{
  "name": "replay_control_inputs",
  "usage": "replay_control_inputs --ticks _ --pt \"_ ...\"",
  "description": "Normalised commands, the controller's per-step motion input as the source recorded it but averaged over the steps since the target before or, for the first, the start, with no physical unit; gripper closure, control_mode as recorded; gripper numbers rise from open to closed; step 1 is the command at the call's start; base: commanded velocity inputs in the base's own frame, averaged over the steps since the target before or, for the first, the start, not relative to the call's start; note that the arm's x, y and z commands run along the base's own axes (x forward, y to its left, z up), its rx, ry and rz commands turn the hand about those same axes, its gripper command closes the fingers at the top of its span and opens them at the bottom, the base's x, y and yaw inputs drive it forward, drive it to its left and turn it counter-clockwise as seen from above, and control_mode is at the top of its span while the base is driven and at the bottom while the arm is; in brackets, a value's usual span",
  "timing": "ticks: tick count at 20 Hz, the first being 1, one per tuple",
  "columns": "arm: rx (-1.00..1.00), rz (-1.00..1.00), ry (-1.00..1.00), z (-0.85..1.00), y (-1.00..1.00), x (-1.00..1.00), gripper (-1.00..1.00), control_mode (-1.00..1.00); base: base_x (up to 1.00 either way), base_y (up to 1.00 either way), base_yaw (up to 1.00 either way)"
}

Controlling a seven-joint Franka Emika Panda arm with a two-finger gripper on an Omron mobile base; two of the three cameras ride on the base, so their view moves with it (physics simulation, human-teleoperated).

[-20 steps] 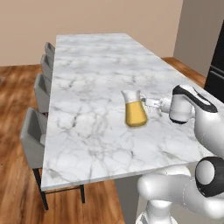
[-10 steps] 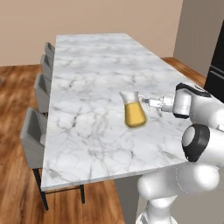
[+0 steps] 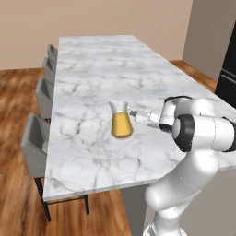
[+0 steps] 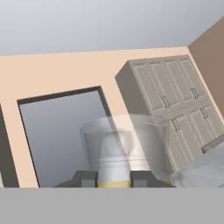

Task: Place the pitcher and cup on the dining counter for serving.

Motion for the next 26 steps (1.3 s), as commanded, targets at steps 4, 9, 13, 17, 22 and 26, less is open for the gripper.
replay_control_inputs --ticks 4,9,13,17,22,26 --pt "-0.01 0.01 -0.04 -0.38 0.33 0.3 1.0 -1.0 0.0 0.0 0.0" --pt "-0.1 0.09 0.0 -0.34 0.0 0.0 1.0 -1.0 0.0 0.0 0.0" --pt "-0.1 0.11 0.0 -0.3 0.0 0.0 1.0 -1.0 0.0 0.0 0.0" --pt "-0.06 0.07 0.0 -0.22 0.0 0.0 1.0 -1.0 0.0 0.0 0.0" --pt "0.0 0.0 0.0 0.0 -0.05 -0.03 -1.0 -1.0 0.0 0.0 0.0" --pt "0.0 -0.01 0.0 0.02 -0.51 -0.47 -1.0 -1.0 0.0 0.0 0.0"
